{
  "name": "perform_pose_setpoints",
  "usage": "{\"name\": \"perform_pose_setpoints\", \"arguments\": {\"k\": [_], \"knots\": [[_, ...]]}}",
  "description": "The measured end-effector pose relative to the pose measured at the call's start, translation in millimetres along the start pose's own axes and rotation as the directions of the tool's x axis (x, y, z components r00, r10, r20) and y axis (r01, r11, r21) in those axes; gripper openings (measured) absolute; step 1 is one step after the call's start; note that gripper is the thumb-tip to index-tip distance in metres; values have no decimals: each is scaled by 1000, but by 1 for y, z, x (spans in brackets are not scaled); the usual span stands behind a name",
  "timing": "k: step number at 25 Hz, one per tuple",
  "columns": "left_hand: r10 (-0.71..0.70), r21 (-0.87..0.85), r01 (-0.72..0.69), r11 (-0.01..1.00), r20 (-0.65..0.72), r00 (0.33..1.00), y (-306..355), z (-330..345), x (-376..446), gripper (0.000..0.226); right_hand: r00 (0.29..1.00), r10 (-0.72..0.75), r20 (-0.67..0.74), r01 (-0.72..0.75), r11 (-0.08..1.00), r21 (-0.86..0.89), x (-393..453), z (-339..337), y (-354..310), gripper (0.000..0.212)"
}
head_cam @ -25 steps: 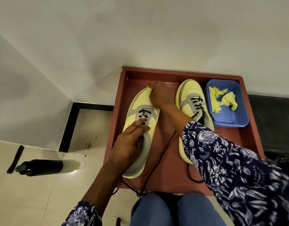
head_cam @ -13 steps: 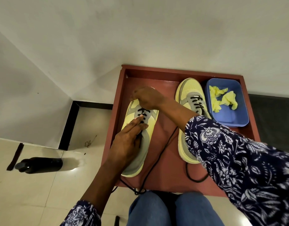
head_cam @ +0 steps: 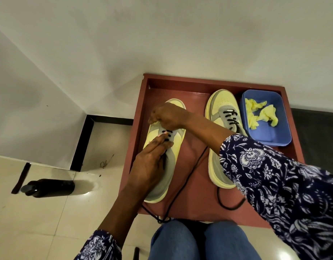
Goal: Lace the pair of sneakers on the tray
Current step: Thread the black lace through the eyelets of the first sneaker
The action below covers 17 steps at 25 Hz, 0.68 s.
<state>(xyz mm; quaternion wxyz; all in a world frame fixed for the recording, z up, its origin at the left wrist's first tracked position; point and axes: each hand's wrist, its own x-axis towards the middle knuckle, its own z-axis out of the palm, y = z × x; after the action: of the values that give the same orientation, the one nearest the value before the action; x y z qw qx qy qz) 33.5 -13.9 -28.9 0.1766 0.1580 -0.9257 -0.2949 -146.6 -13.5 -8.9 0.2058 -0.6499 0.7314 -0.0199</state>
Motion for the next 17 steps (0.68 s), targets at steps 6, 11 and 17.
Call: {"name": "perform_pose_setpoints", "arguments": {"k": [6,11,17], "knots": [[-24,0,24,1000,17,1000,0,0,0,32,990,-69,122,64,997,39,5,-11,3,33],[-33,15,32,999,24,999,0,1,1,33,989,131,-65,-132,991,-17,3,-14,27,43],[-41,10,40,999,30,999,1,1,0,34,848,489,-205,-464,872,159,-9,3,48,49]]}}
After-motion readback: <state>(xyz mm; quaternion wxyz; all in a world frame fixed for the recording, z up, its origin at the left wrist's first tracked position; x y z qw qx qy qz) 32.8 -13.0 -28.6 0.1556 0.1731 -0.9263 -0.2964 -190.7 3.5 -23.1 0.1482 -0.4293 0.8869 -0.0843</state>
